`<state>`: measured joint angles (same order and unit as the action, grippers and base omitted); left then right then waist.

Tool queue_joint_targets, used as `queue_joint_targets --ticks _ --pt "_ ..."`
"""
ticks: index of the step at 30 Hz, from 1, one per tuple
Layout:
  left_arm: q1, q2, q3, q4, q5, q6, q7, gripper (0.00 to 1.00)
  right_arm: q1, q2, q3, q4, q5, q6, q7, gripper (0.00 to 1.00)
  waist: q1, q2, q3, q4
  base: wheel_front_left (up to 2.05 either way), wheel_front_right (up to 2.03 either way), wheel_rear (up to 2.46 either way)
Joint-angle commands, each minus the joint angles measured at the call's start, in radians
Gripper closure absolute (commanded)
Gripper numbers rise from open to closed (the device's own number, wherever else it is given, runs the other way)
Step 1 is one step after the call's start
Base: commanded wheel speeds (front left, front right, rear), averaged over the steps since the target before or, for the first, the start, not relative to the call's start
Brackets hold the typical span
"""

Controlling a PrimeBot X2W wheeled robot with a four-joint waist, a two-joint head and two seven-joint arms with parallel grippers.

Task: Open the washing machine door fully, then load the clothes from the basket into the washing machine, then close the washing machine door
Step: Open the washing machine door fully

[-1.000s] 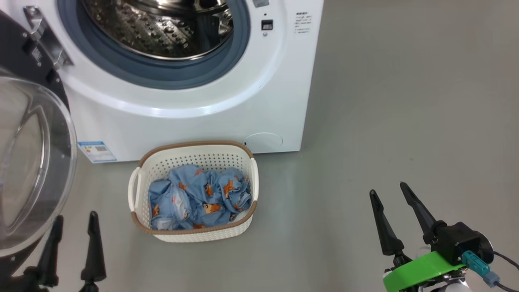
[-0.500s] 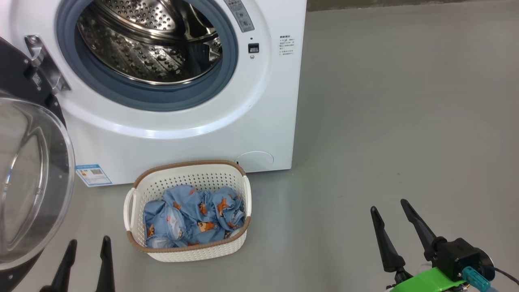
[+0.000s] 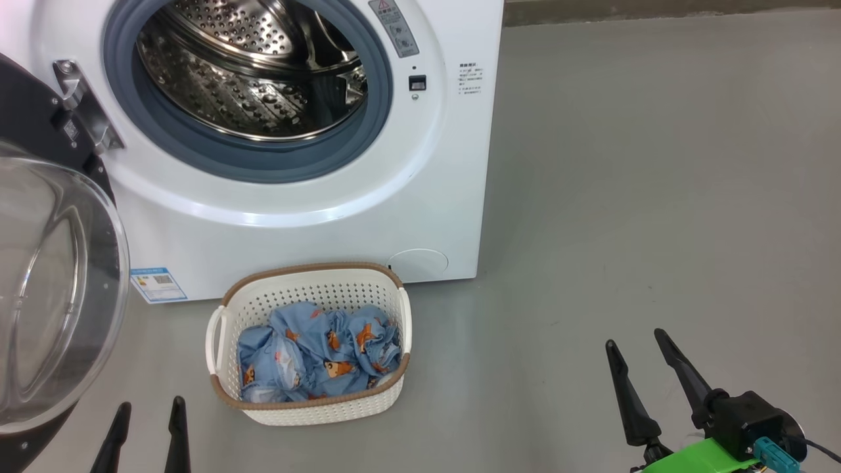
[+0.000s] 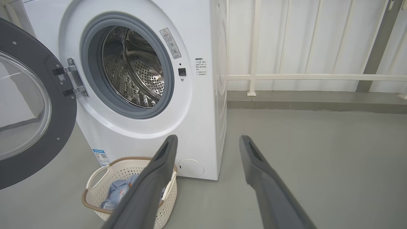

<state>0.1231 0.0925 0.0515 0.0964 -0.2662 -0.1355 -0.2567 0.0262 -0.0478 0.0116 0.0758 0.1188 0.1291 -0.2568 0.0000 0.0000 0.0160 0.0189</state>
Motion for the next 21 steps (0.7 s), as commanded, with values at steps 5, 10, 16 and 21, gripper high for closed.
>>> queue_joint_targets --ticks 5,10,16,21 --pt "-0.029 0.012 0.029 -0.016 0.007 0.005 -0.005 0.0 -0.008 -0.002 0.017 -0.029 -0.005 0.002 -0.005 0.0 0.0 0.0 0.002 0.002 0.0 0.0 0.0" --pt "-0.033 0.018 0.026 -0.012 0.002 0.005 -0.005 0.0 -0.009 -0.002 0.015 -0.028 -0.003 0.002 -0.005 0.0 0.0 0.0 0.0 0.006 0.0 0.0 0.0" --pt "-0.04 0.028 0.019 -0.011 -0.001 0.005 -0.005 0.0 -0.013 -0.002 0.014 -0.03 0.0 0.002 -0.005 0.0 0.0 0.0 0.005 0.011 0.0 0.0 0.0" --pt "-0.045 0.032 0.019 -0.008 -0.006 0.005 -0.005 0.0 -0.016 -0.002 0.015 -0.03 0.0 0.002 -0.005 0.0 0.0 0.0 0.012 0.014 0.0 0.0 0.0"
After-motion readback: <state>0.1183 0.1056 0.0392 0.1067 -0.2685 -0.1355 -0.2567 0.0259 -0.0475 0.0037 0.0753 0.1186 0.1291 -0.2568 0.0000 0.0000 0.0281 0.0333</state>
